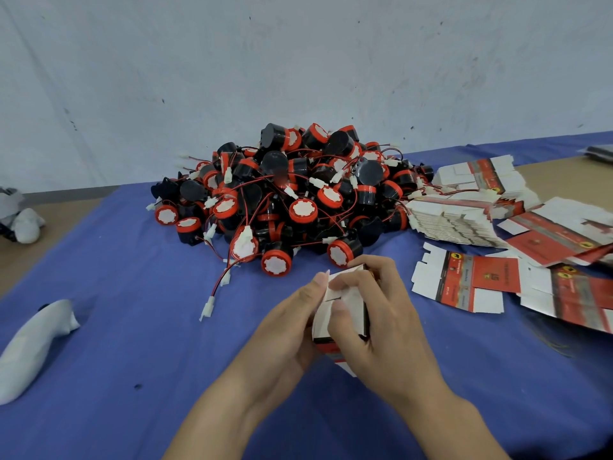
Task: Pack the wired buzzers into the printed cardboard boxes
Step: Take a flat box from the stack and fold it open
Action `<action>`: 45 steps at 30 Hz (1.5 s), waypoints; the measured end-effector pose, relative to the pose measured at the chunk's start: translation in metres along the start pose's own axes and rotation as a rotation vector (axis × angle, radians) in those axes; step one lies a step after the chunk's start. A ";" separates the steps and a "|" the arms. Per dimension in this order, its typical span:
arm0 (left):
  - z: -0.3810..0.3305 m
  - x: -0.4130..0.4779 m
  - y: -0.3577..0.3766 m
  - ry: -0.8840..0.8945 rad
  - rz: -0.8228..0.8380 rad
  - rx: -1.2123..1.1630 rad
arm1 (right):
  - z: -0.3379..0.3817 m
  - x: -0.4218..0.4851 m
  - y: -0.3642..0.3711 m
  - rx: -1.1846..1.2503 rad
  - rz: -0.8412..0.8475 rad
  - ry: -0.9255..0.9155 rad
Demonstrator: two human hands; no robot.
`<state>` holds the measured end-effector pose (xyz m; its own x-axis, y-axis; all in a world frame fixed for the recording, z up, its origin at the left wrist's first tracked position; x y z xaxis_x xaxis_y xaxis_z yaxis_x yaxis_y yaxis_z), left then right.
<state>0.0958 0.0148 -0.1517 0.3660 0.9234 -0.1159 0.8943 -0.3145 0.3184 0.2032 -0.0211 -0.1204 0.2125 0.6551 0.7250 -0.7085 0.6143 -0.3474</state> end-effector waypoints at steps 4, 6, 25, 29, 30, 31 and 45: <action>0.001 0.001 -0.002 0.033 0.004 0.044 | -0.002 -0.002 0.002 0.035 0.021 0.020; 0.000 0.000 -0.001 0.069 0.002 0.101 | -0.003 -0.003 0.004 0.054 0.052 0.049; 0.004 0.001 0.002 0.085 -0.003 0.047 | 0.004 -0.004 0.004 -0.058 0.070 -0.070; 0.004 0.004 -0.001 0.004 -0.021 -0.076 | 0.000 -0.001 0.000 0.015 0.073 -0.034; 0.003 0.005 -0.002 -0.005 -0.025 -0.098 | -0.001 -0.001 0.000 0.029 0.074 -0.024; 0.002 0.005 -0.003 -0.009 -0.031 -0.113 | -0.002 0.000 0.000 0.045 0.075 -0.010; -0.014 0.003 -0.002 0.084 -0.054 -0.218 | -0.023 -0.004 0.007 0.207 0.116 0.186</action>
<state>0.0915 0.0211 -0.1394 0.2885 0.9554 -0.0628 0.8320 -0.2177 0.5103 0.2127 -0.0090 -0.1390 0.2286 0.7968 0.5594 -0.8534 0.4405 -0.2786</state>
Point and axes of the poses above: each hand's wrist, its own x-axis towards the middle knuckle, its own y-axis out of the palm, z = x × y, the point moved 7 cm from there along x, towards the middle knuckle, and after that the axes turned 12 degrees about -z, right-handed, at the moved point
